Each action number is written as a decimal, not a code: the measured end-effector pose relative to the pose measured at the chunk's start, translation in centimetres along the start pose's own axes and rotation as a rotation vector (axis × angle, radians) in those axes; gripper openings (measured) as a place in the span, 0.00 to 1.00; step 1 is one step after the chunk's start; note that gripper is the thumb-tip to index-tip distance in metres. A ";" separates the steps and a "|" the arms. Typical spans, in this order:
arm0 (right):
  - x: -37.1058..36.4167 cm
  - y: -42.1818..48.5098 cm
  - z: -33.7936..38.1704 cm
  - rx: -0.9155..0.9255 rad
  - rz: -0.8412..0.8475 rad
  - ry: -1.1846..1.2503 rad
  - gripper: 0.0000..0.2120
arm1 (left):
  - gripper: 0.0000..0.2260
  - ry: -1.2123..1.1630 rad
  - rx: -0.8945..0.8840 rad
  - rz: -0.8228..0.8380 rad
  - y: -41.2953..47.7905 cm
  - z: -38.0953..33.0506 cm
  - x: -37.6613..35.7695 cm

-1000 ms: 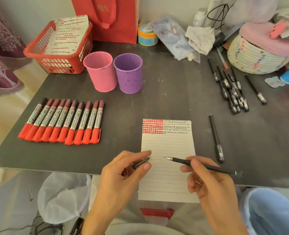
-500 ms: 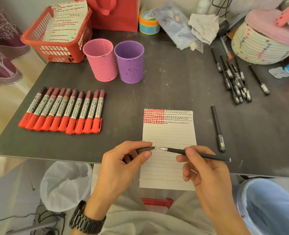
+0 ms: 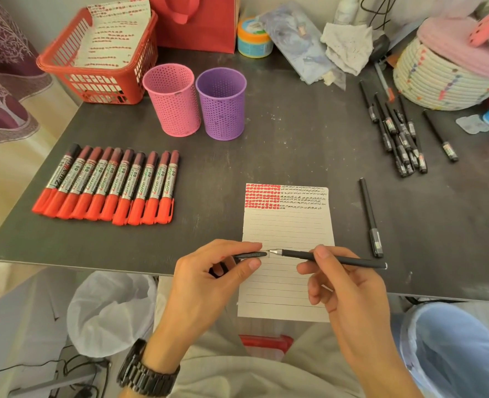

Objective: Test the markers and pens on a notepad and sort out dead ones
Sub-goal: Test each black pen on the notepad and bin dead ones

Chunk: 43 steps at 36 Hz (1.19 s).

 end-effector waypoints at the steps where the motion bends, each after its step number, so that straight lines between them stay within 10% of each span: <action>1: 0.0 0.0 0.0 0.000 -0.002 0.003 0.13 | 0.11 -0.002 0.001 -0.001 0.0 0.0 0.0; 43: -1.0 0.6 -1.1 -0.021 0.150 -0.156 0.06 | 0.13 0.067 -0.038 0.023 0.2 0.5 -0.8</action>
Point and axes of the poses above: each hand's wrist, its own y-axis towards the middle knuckle, its own x-axis out of the back of the hand, z = x × y, the point moved 2 cm from there along y, towards the middle knuckle, and after that the axes turned 15 degrees about z, right-handed, at the moved point
